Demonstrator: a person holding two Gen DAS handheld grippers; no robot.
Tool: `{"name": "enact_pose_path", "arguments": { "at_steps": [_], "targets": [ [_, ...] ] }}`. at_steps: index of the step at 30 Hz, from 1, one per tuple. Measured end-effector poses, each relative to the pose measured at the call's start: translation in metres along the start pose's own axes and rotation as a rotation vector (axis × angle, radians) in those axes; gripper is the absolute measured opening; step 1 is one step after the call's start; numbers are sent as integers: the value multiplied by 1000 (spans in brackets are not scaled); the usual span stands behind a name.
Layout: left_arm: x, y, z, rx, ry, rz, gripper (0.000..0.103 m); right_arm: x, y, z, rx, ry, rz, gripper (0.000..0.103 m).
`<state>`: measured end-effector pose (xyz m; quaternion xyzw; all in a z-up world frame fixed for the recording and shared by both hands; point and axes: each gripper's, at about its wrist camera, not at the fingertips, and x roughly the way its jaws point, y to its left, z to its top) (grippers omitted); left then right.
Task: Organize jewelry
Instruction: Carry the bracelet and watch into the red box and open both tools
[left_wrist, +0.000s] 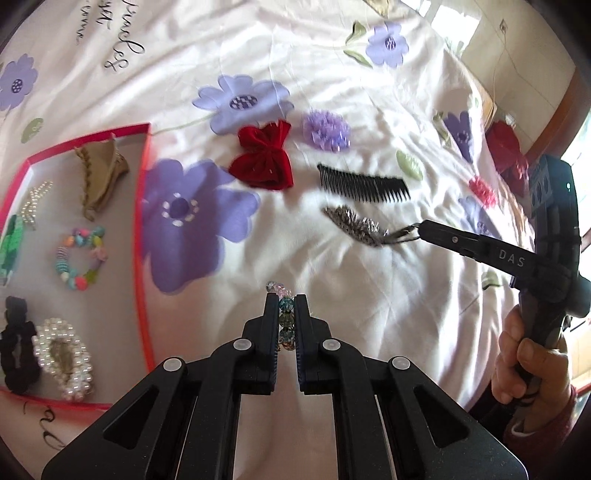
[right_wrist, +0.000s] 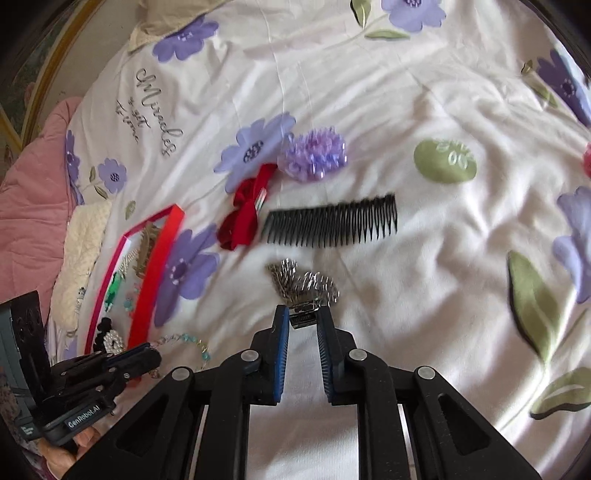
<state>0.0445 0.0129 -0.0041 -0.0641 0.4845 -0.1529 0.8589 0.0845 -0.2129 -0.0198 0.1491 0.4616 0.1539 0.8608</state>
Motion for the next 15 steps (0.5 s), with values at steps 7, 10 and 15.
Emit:
{"name": "enact_pose_path", "arguments": {
  "at_steps": [7,10,15],
  "targets": [
    [-30,8,2,-20,-61,5,6,-29,14,9,-2,-60,50,15],
    [-43,13,-1,-31,-85,9,6,-36,25,11,-21,-73,67,15],
    [-66,27,-4,-55,-124,26,6,-42,49,11,-56,-74,116,15]
  ]
}}
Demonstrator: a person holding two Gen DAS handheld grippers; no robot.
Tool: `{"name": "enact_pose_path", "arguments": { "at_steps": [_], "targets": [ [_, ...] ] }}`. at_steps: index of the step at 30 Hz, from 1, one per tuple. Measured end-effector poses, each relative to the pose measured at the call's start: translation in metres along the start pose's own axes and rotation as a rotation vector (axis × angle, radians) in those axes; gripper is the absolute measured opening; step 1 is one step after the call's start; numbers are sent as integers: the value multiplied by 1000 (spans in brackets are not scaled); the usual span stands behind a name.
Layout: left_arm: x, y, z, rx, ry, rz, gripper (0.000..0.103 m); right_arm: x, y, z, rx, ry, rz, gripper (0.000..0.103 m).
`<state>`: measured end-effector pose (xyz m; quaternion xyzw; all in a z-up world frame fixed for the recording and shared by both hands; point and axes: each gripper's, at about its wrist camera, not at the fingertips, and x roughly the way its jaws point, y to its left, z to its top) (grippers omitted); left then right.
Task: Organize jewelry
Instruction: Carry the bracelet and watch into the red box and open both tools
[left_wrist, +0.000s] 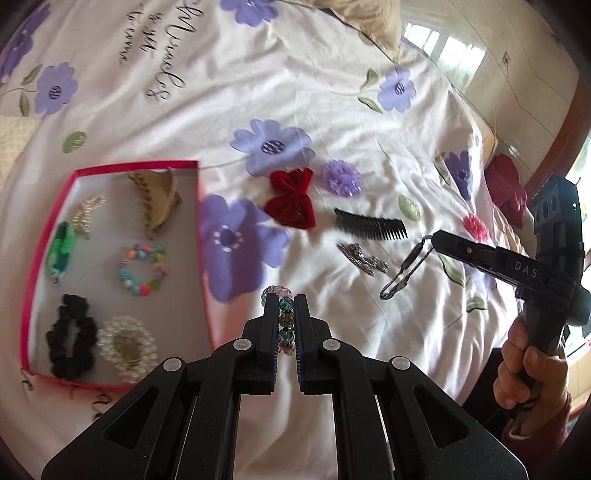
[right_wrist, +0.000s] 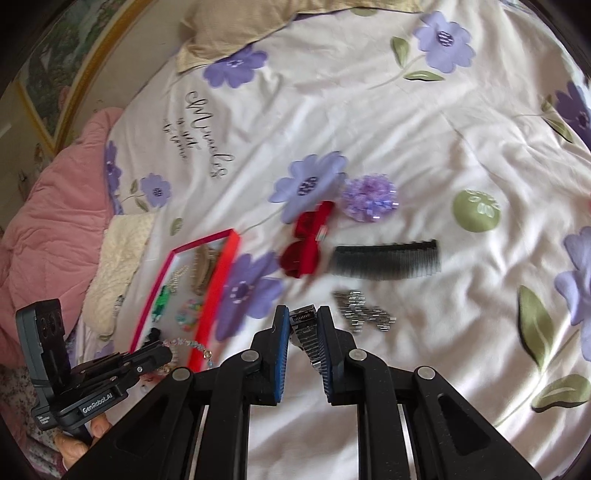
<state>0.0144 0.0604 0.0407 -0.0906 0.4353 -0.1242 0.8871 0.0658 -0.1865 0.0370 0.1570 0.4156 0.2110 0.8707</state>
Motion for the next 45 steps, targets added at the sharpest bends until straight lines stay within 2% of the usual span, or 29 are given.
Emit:
{"name": "enact_pose_path", "arguments": {
  "at_steps": [14,22,28,31,32,34,40,45],
  "targets": [
    [-48,74,2,-115,-84,87,6,34,83,-1,-108,65,134,15],
    [-49,122,4,-188,-96,143,6,76,143,-1,-181,106,202,15],
    [-44,151,8,-230,-101,175,6,116,177,-2,-210,120,207,15],
    [-38,163,3,-256,-89,182,6,131,183,-9,-221,134,186,15],
    [-35,166,0,-264,-83,182,6,136,183,-14,-220,147,184,4],
    [-31,172,-7,-279,-68,182,6,142,181,-22,-224,167,177,0],
    [-16,180,-28,-314,-28,169,6,148,173,-47,-246,215,143,0],
    [-15,179,-34,-318,-25,166,6,160,170,-53,-236,237,131,0]
  ]
}}
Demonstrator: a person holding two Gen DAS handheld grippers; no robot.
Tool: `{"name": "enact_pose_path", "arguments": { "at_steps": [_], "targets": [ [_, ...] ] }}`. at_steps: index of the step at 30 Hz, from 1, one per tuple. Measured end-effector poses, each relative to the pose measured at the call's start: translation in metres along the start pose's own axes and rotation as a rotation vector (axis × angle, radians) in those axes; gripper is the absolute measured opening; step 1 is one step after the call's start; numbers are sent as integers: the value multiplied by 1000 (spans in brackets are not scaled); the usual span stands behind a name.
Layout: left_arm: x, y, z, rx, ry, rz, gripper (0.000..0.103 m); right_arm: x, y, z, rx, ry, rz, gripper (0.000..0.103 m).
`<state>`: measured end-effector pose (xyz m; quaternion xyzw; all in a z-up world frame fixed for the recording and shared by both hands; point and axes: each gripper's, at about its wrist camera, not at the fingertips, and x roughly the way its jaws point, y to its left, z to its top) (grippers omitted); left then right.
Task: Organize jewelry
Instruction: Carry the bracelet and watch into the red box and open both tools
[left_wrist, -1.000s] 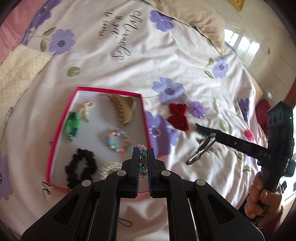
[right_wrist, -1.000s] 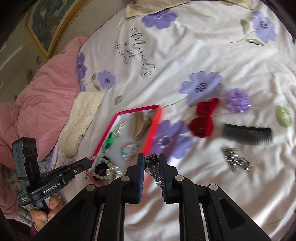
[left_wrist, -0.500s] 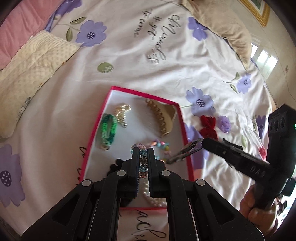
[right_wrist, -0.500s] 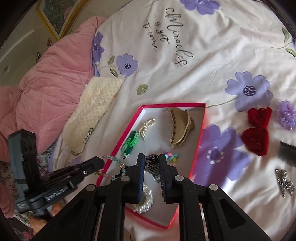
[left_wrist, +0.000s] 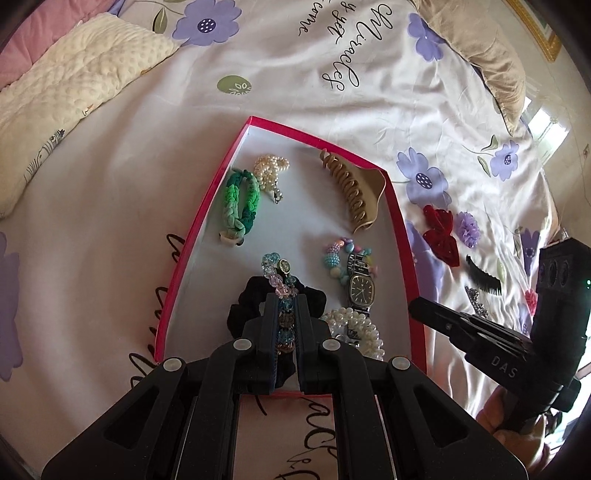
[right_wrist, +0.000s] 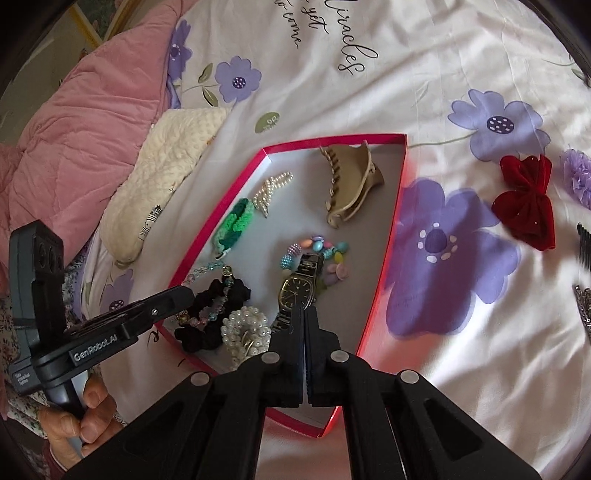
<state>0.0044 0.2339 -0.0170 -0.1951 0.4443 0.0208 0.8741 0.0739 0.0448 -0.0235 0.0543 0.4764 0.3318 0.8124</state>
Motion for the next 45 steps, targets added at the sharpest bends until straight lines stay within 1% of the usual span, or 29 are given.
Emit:
{"name": "enact_pose_path", "arguments": {
  "at_steps": [3,4,5,6,7,8,9,10,11,12,13,14,16,19,21,22,24,26,30,35,39,45],
  "targets": [
    [-1,1,1,1,-6,3,6,5,5,3,-9,8,10,0],
    [-1,1,1,-1,-6,4,6,6,6,5,-1,5,19,5],
    [-1,2,2,-2,-7,6,6,8,7,6,0,1,4,9],
    [-1,2,2,-3,-6,6,6,12,8,8,-5,4,-25,11],
    [0,3,2,-4,-4,6,6,16,8,10,-4,15,-29,13],
    [0,4,2,-5,-2,7,6,22,8,11,4,33,-6,13],
    [1,6,1,-8,0,8,6,26,10,12,-1,49,-13,15],
    [1,7,1,-12,0,7,6,30,12,12,-13,61,-33,23],
    [1,8,1,-16,0,6,6,35,14,12,-24,66,-48,28],
    [0,10,0,-20,-1,5,6,37,16,11,-31,69,-55,29],
    [0,11,0,-23,-1,3,6,42,18,11,-41,79,-76,36],
    [0,12,-1,-24,-1,1,6,47,19,11,-46,88,-84,41],
    [-1,13,-2,-23,0,-1,6,55,19,10,-40,104,-70,45],
    [0,14,-2,-26,3,-6,6,60,25,12,-64,95,-96,46],
    [1,16,-3,-30,6,-11,6,61,26,14,-74,101,-106,35],
    [1,16,-3,-31,7,-14,6,61,25,15,-83,105,-115,32],
    [1,15,-4,-28,9,-20,6,59,23,14,-90,110,-105,31],
    [1,13,-4,-27,11,-29,6,54,21,12,-105,115,-114,31],
    [-5,5,-4,-12,8,-53,6,35,20,8,-123,108,-83,31],
    [-6,3,-8,6,16,-36,6,20,24,1,-165,118,-65,31],
    [0,13,-12,-16,40,-18,6,25,21,-2,-162,128,-73,31],
    [6,19,-13,-19,53,-3,6,40,18,-6,-166,164,-88,32]
  ]
}}
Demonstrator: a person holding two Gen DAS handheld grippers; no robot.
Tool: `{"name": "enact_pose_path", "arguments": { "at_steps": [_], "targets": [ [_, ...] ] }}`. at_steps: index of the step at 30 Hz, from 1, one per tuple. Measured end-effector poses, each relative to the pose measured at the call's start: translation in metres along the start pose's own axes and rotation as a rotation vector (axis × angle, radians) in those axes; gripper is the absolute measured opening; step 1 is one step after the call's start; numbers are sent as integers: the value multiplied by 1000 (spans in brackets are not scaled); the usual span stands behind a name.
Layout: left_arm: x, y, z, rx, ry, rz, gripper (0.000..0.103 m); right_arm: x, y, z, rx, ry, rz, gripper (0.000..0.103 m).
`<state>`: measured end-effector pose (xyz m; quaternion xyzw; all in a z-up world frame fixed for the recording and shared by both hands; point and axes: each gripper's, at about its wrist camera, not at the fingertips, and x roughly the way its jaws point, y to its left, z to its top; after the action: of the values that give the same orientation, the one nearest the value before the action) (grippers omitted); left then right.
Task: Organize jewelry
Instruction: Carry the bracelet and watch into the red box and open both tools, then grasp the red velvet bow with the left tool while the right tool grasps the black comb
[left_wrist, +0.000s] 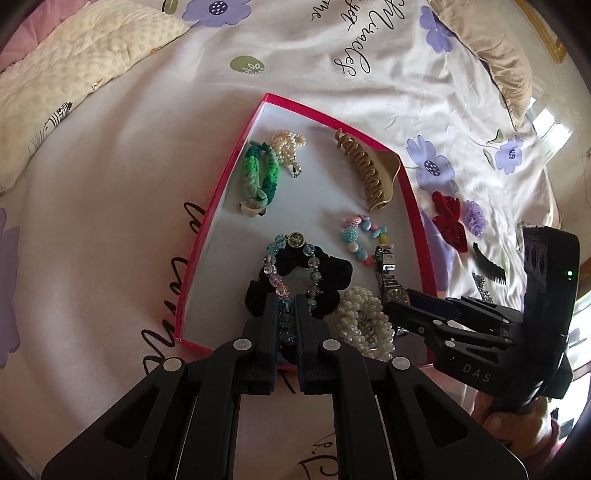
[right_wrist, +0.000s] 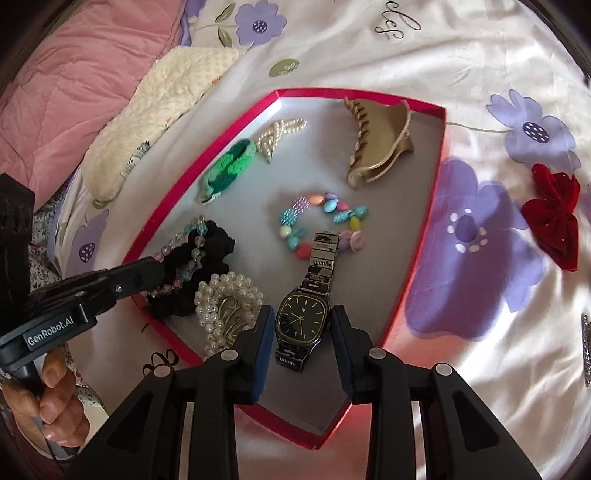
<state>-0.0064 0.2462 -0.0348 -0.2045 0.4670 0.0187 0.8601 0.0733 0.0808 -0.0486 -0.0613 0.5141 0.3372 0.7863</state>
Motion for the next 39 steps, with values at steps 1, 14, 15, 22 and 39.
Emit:
{"name": "enact_pose_path", "arguments": {
  "at_steps": [1,14,15,22,39],
  "targets": [
    [1,0,0,1,2,2,6,0,1,0,-3,-1,-4,32],
    [-7,-2,2,3,-14,45,7,-22,-10,-1,68,-55,72,49],
    [-10,-3,2,4,-20,48,8,-29,-12,-1,74,-72,76,50],
    [-24,-19,1,18,-49,57,32,-72,-40,-18,152,-153,92,54],
    [-23,-103,-7,149,-26,1,44,-138,-150,-87,392,-244,-32,55]
  ]
}}
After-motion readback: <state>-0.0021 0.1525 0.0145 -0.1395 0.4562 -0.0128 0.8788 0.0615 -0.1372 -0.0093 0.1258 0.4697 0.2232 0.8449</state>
